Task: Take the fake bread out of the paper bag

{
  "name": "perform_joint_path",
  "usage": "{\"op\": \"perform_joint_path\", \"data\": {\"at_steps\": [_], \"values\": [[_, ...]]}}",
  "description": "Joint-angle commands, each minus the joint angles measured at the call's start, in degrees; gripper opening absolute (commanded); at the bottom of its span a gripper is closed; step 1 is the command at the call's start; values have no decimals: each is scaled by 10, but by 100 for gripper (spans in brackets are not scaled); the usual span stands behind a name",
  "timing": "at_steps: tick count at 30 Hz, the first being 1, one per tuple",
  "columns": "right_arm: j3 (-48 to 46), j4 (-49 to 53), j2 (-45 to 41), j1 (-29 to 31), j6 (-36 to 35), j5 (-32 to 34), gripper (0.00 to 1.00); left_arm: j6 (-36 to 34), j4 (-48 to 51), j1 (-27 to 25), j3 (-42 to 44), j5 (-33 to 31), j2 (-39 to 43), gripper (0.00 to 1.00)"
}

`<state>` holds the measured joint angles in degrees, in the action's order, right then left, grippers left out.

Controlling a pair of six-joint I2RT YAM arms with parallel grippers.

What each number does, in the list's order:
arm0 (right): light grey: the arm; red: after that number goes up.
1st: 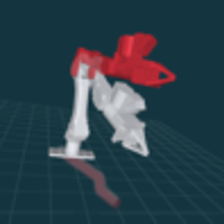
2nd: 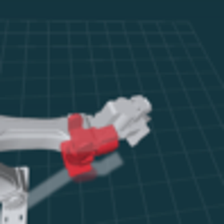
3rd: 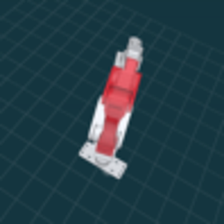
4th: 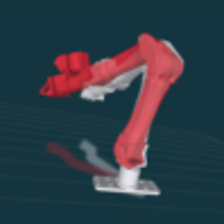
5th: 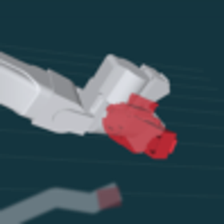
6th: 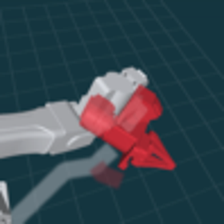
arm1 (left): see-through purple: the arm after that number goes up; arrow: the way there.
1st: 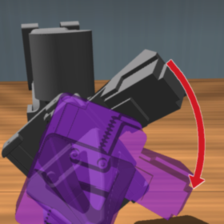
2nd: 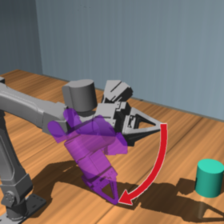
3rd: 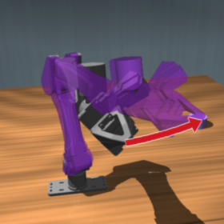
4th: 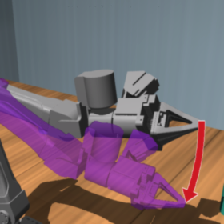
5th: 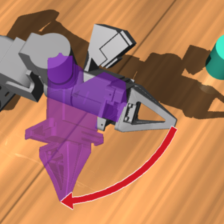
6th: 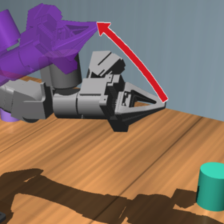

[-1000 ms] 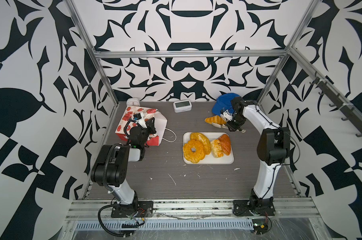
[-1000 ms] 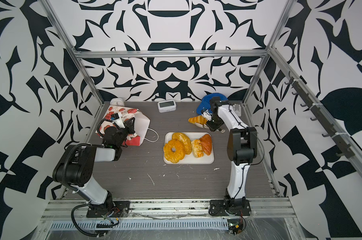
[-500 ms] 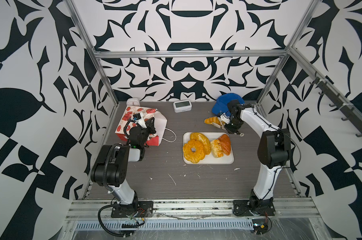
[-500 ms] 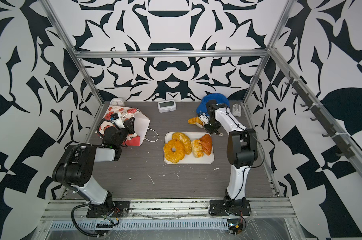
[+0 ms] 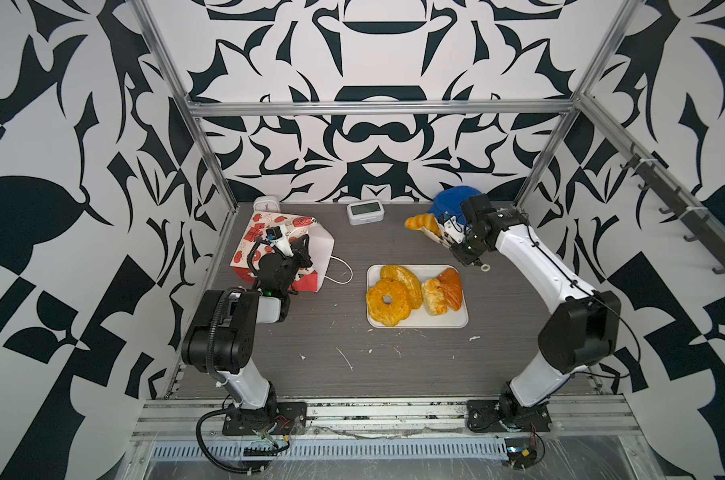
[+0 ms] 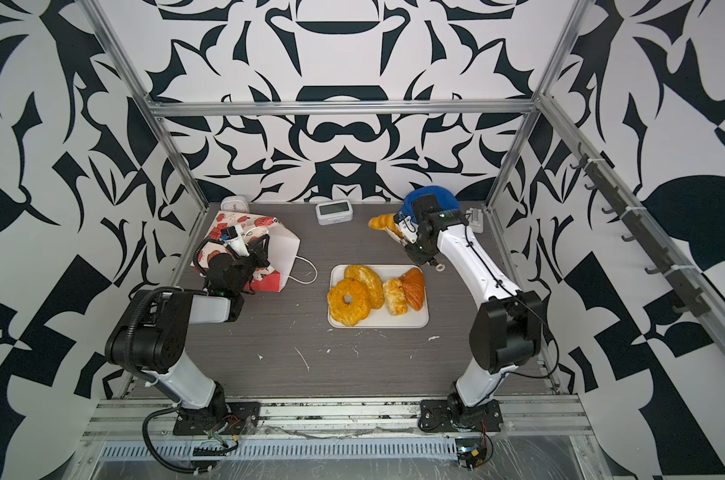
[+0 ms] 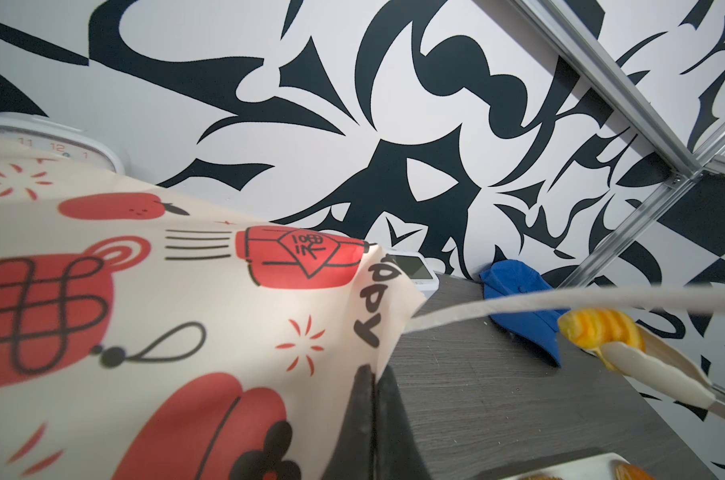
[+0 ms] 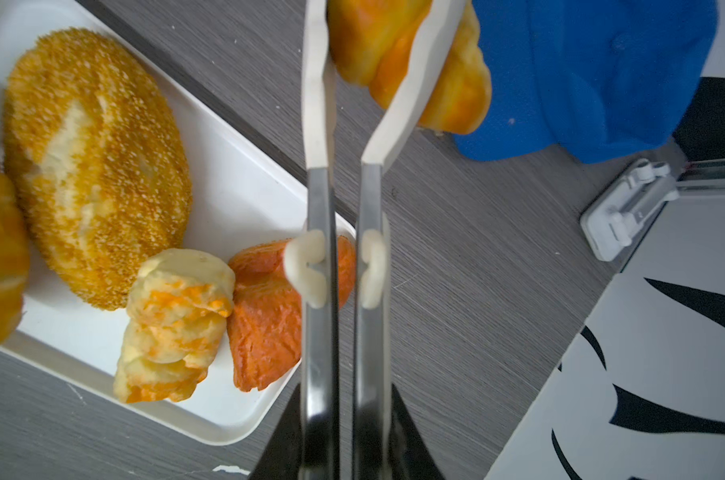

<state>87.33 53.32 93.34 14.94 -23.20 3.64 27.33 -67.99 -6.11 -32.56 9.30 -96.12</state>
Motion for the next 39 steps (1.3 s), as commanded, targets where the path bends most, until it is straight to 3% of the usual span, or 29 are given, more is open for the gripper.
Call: {"op": "perform_joint_path", "data": {"at_steps": [1,8,20,39], "values": [[-13,8,-49,33,40,5,23,12,-22,3,3,9,-8,0],[-58,83,-121,97,131,42,25,11,-22,3,1,11,-12,0],[-153,132,-212,108,255,-20,25,12,-17,3,-7,20,-25,0],[-114,152,-146,70,236,-59,24,12,-28,4,-12,24,-42,0]]}}
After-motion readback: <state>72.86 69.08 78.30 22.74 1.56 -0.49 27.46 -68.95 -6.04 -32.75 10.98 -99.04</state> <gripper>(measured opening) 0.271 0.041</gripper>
